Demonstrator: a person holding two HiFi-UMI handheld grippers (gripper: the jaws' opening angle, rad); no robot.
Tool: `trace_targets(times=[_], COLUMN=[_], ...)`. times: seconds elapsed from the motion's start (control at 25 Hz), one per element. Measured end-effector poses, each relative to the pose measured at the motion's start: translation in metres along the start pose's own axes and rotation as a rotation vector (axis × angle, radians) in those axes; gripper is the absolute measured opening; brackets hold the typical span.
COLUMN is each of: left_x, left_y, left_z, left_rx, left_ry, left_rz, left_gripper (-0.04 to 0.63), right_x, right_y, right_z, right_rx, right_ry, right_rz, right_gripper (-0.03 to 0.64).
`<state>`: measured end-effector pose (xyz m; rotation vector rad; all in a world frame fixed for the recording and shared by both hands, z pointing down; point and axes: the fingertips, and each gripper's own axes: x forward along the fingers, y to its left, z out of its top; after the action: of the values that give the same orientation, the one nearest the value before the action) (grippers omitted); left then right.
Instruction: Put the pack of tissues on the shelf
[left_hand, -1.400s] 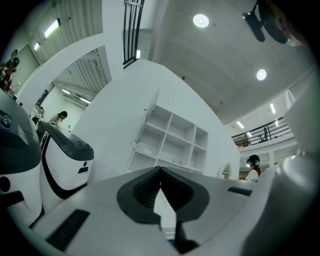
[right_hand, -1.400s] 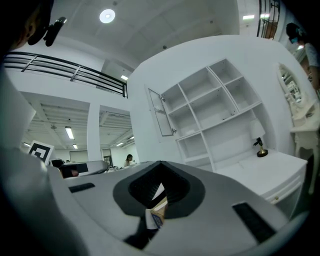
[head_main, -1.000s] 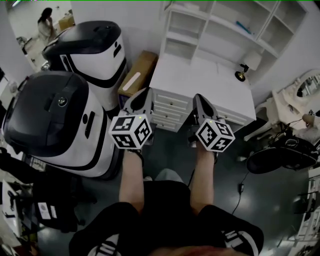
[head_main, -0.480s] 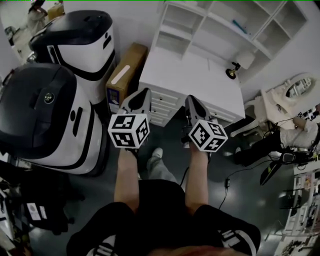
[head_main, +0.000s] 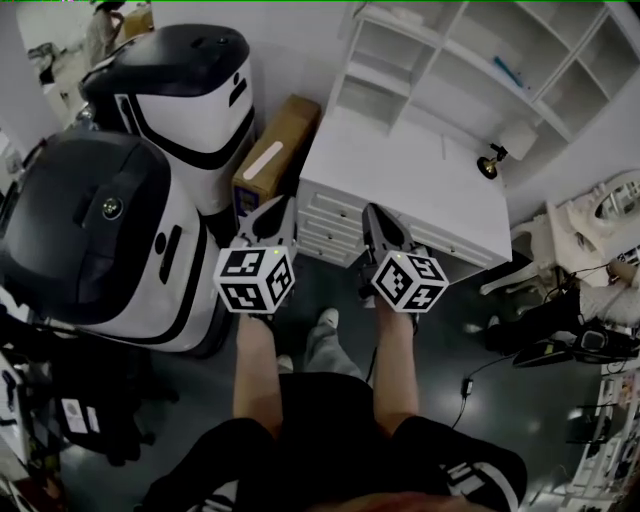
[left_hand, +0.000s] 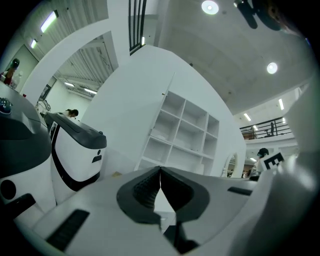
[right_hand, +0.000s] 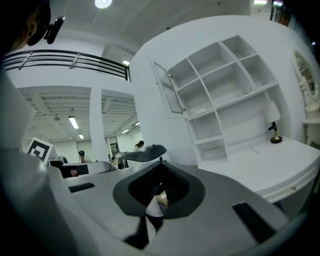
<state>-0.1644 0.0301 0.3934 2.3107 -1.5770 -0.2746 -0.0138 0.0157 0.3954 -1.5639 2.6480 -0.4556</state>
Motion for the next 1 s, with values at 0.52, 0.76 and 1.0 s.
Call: trace_targets(times=[0.52,0.76,1.0], left_x=[0.130,0.205,0.264], left_y=[-0.042,-0.079,-0.113], left_z=[-0.029,-0.018,-0.005], left_rx=[-0.058,-0.011,-0.004], left_ry=[0.058,0.064,0.004], left_rz=[-0.147,-0.190,-0.208], left_gripper=[0.011,0.011,0.011], right_x=[0.034,0.049,0.052], right_y=[-0.136,-0.204,-0.265], right_z=[0.010,0.048,0.084], right_rx=[0.104,0.140,0.147], right_ry=[-0.017,-0.085,-0.141], right_rz=[-0.135,-0.166,-0.158], right_gripper=[0.011,0.011,0.011])
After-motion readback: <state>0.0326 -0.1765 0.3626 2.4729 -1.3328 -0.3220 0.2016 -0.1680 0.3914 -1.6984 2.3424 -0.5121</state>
